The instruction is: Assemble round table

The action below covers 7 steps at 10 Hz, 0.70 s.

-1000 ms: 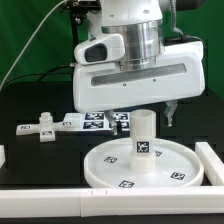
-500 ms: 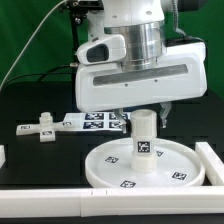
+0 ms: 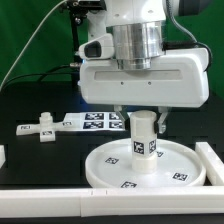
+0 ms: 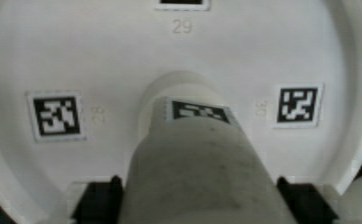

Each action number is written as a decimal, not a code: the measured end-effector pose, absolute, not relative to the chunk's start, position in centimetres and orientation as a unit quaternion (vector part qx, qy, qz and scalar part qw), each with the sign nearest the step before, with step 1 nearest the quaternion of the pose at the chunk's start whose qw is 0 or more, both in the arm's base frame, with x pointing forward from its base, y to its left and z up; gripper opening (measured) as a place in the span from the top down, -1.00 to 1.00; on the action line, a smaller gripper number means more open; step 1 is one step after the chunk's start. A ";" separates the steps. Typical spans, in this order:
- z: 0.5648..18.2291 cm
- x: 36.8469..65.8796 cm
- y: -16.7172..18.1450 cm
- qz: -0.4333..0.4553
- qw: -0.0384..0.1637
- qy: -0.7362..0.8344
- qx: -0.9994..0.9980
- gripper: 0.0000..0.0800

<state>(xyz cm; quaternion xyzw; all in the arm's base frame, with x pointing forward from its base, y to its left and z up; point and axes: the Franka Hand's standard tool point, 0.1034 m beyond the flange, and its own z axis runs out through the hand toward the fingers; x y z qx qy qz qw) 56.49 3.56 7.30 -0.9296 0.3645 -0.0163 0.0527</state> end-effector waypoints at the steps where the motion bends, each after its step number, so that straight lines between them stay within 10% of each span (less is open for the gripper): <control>1: 7.3 56.4 3.7 -0.010 0.054 0.442 -0.895 -0.02; 5: 7.2 56.2 4.1 0.008 0.068 0.637 -0.768 -0.02; 7: 7.1 56.2 4.2 0.006 0.067 0.611 -0.788 -0.55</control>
Offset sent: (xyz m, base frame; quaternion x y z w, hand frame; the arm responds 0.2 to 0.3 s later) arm 0.0096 0.0064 0.0003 0.0525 0.0025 0.2575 0.9648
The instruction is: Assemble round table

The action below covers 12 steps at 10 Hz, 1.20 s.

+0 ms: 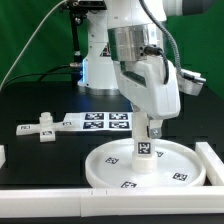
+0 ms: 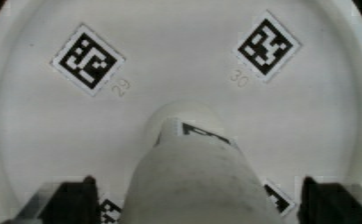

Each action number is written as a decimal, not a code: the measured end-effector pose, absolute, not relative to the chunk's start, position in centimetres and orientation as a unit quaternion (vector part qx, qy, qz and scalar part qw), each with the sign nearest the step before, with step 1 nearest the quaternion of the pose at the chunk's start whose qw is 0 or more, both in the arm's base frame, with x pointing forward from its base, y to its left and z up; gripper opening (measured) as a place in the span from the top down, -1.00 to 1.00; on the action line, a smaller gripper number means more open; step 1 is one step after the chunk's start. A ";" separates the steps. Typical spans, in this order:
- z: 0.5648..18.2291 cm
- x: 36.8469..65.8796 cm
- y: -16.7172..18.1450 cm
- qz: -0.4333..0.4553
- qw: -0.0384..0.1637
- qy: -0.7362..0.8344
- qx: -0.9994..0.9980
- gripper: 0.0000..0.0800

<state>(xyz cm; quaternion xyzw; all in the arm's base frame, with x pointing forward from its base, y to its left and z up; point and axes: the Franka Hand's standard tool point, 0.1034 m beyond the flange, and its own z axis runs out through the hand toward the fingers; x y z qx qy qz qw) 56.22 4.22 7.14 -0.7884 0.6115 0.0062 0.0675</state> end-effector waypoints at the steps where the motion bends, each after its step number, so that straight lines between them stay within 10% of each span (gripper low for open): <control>1: 7.2 56.4 3.9 -0.009 0.070 0.543 -0.837 -0.55; 11: 7.5 56.5 3.6 -0.049 0.044 0.011 -0.998 -0.62; 12: 7.5 56.5 3.6 -0.048 0.043 0.014 -0.998 -0.38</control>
Offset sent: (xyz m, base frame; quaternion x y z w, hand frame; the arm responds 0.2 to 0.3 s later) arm 0.0000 0.0000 0.0000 0.0000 0.0000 -0.1296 0.9916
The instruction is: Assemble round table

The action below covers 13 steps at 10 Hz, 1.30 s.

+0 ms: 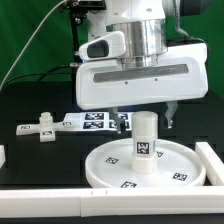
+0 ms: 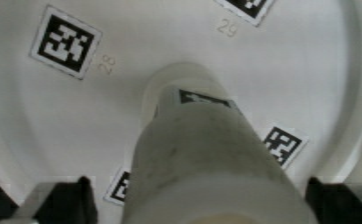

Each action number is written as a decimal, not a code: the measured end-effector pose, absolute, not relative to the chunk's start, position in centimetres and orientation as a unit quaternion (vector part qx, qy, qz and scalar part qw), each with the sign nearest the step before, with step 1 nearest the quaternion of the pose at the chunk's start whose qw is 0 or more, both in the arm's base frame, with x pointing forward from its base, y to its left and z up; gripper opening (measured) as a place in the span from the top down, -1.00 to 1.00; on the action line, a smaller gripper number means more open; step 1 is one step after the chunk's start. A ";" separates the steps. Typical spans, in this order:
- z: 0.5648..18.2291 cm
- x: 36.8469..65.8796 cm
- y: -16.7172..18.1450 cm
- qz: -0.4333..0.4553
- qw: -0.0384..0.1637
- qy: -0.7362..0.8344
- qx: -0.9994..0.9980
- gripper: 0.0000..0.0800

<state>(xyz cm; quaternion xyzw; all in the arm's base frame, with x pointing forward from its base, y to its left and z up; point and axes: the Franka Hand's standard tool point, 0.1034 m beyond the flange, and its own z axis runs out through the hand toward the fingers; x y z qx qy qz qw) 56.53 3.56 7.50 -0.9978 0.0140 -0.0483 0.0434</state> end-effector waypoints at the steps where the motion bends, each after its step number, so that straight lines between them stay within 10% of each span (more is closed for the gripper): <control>1: 7.5 56.5 3.5 -0.049 0.043 0.013 -0.998 -0.04; 13: 7.2 56.2 4.2 -0.006 0.076 0.725 -0.684 -0.02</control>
Offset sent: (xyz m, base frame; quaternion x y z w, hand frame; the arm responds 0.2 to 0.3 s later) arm 0.0000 0.0000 0.0000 0.0000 0.0000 0.1296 0.9916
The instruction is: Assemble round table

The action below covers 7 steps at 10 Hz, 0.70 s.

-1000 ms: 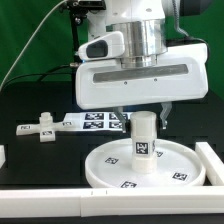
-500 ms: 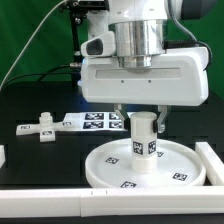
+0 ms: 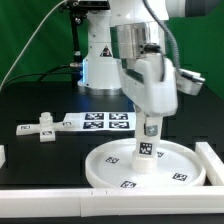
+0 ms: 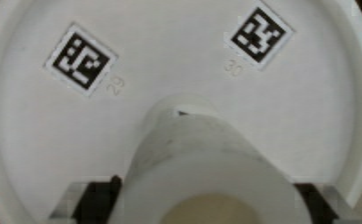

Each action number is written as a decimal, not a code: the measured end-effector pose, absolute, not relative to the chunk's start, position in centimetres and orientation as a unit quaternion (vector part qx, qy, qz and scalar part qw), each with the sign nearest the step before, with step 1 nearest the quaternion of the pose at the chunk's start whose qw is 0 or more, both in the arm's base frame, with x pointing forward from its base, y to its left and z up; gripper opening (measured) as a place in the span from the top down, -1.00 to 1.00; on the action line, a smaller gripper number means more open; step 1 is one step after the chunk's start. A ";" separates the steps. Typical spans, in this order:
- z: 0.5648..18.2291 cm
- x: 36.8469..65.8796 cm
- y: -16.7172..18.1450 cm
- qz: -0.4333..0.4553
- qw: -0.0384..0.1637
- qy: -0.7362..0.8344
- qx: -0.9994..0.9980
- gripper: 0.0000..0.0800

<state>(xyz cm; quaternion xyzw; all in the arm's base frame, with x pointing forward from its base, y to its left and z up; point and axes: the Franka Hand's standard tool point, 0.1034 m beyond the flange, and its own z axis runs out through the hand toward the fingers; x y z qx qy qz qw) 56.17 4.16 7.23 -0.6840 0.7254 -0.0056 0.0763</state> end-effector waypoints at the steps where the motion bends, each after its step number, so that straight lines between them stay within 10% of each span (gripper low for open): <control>1: 7.2 56.2 4.1 -0.005 0.077 0.729 -0.680 -0.02; 7: 6.9 55.3 4.8 -0.025 0.069 0.455 -0.888 -0.61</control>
Offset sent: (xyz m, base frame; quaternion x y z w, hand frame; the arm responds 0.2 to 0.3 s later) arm 0.0036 -0.0034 0.0089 0.0037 -0.0082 -0.2967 0.9549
